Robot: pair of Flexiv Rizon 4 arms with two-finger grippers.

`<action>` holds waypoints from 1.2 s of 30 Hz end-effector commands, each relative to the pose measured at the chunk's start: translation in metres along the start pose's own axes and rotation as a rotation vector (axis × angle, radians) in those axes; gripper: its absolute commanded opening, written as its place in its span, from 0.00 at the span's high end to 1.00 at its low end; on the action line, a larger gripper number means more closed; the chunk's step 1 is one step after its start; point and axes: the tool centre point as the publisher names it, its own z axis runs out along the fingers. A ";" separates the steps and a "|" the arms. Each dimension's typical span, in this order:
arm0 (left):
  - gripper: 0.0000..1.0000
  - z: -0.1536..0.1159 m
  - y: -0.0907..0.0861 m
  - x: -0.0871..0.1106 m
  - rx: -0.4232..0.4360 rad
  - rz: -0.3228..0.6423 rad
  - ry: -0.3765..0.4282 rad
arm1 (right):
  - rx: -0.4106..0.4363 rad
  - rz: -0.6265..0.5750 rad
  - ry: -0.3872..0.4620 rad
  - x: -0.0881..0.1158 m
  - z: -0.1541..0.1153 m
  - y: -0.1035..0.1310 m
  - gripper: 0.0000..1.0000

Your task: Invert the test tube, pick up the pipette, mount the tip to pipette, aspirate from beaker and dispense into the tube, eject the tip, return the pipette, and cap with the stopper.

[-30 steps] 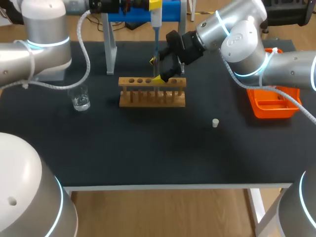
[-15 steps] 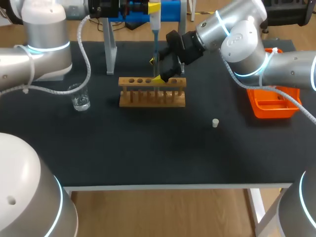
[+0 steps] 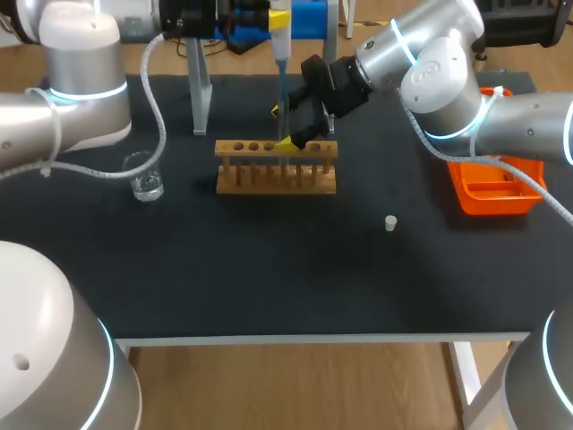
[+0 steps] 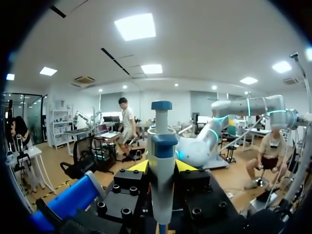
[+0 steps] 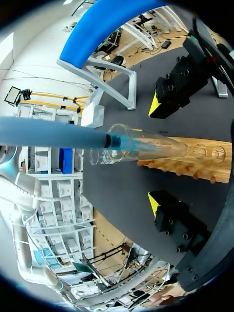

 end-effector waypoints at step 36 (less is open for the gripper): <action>1.00 0.005 0.011 -0.003 -0.005 -0.025 -0.002 | 0.002 0.000 0.003 -0.001 0.000 0.000 0.00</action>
